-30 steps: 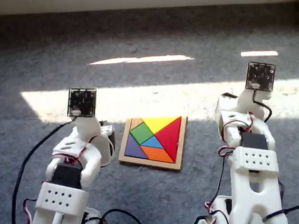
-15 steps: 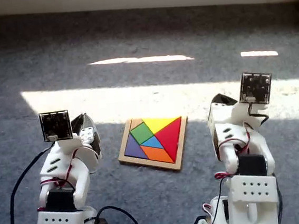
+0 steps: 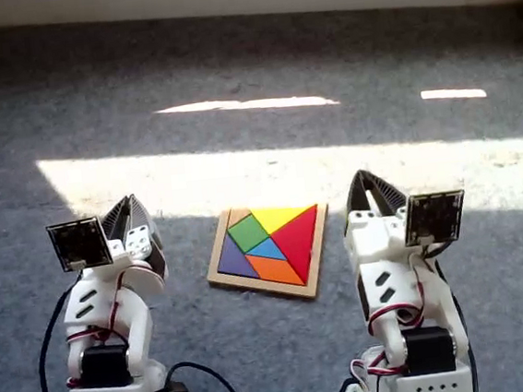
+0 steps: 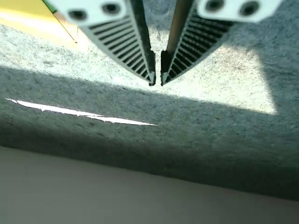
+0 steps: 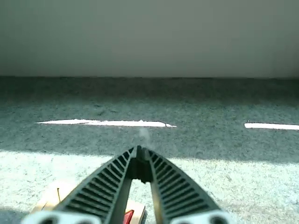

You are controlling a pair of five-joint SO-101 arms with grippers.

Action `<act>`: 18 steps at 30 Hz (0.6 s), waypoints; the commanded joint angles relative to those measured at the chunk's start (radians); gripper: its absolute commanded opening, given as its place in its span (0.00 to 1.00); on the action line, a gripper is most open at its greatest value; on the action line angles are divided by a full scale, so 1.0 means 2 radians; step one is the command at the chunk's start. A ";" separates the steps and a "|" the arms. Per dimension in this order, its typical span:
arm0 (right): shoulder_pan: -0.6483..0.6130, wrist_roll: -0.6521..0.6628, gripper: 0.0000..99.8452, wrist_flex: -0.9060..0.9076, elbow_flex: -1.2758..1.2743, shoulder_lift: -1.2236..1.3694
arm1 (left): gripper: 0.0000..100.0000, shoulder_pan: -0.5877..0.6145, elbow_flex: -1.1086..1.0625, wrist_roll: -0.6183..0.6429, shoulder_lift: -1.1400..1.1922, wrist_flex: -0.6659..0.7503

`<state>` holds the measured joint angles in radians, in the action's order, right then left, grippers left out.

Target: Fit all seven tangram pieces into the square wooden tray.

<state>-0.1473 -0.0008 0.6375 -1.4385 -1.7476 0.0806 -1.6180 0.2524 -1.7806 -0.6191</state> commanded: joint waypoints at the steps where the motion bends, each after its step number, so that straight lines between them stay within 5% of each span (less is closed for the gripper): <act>1: -0.005 0.005 0.01 0.000 -0.022 -0.049 | 0.04 0.012 0.004 -0.002 -0.025 0.007; 13: -0.001 0.002 0.01 0.000 -0.164 -0.040 | 0.04 0.013 -0.030 -0.003 -0.022 0.007; 18: 0.013 0.002 0.01 0.036 -0.191 -0.037 | 0.05 0.061 -0.039 -0.003 -0.021 -0.025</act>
<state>-0.1473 -0.0008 0.6897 -1.6732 -1.8182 0.1281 -1.6747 0.2493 -1.7822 -0.6283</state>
